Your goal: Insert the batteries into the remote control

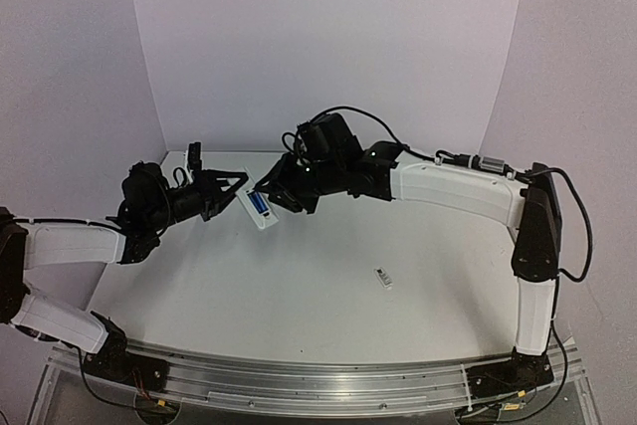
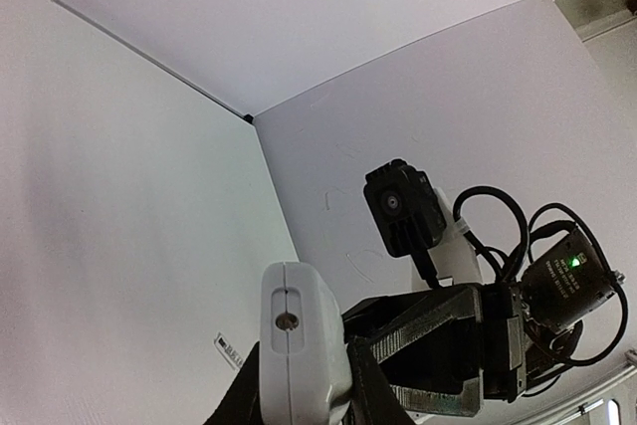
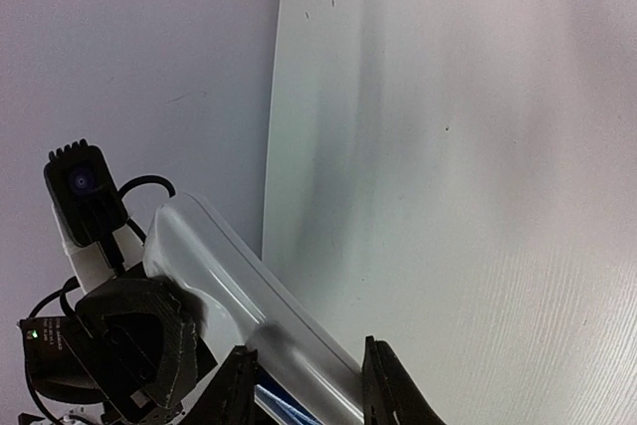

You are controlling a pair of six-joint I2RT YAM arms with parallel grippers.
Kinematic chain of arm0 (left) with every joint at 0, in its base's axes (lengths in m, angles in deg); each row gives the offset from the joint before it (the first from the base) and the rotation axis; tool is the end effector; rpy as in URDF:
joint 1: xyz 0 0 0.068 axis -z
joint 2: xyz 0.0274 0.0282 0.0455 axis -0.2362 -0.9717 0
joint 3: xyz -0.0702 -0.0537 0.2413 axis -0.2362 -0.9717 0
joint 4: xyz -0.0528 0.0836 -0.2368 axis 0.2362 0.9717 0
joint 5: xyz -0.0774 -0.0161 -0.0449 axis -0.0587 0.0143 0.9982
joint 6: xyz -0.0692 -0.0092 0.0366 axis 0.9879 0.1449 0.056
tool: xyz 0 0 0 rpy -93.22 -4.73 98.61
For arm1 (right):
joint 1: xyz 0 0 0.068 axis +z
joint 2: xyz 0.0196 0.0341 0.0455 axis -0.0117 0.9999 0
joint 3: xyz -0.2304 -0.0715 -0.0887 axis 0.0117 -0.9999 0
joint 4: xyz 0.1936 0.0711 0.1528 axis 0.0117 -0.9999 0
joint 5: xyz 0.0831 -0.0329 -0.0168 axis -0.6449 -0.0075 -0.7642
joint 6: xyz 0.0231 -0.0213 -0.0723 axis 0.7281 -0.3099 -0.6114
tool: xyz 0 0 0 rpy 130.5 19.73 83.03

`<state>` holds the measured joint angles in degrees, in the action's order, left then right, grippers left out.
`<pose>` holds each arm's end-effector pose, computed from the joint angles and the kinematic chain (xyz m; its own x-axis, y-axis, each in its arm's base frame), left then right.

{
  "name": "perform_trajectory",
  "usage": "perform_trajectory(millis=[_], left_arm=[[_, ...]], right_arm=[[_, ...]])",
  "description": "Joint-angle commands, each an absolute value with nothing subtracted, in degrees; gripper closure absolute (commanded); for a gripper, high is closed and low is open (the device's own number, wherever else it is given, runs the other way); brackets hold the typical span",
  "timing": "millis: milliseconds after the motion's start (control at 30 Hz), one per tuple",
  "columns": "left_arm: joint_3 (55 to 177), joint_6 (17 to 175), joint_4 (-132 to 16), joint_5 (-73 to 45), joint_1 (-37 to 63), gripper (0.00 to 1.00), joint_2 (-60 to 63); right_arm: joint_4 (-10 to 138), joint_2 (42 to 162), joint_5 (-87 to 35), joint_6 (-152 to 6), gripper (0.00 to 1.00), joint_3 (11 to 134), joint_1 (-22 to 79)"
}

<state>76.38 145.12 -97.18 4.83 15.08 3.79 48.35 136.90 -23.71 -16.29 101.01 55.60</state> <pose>0.2520 -0.1730 0.2421 -0.7162 -0.4989 -0.4880 0.4087 0.2670 -0.8727 0.2729 0.4196 0.2803 -0.8959 0.2633 -0.3578 -0.1583 0.5632 0.8110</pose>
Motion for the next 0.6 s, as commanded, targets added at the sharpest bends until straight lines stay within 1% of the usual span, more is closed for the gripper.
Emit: perform_trajectory(millis=[0,67,367,567], left_arm=[[83.1,147.1,-107.1,3.1,15.5,1.00,5.6],[83.2,148.5,-107.9,2.2,15.5,1.00,5.4],[85.1,155.8,-109.5,0.6,15.3,1.00,2.7],[85.9,157.4,-109.9,-1.2,15.0,1.00,2.9]], right_arm=[[39.5,139.9,-26.8,-18.6,0.68,100.8,57.4],[39.4,140.0,-27.2,-18.7,0.71,100.3,57.4],[36.8,141.7,-27.6,-22.9,0.74,101.9,58.2],[35.4,141.7,-26.5,-23.6,0.79,99.6,58.2]])
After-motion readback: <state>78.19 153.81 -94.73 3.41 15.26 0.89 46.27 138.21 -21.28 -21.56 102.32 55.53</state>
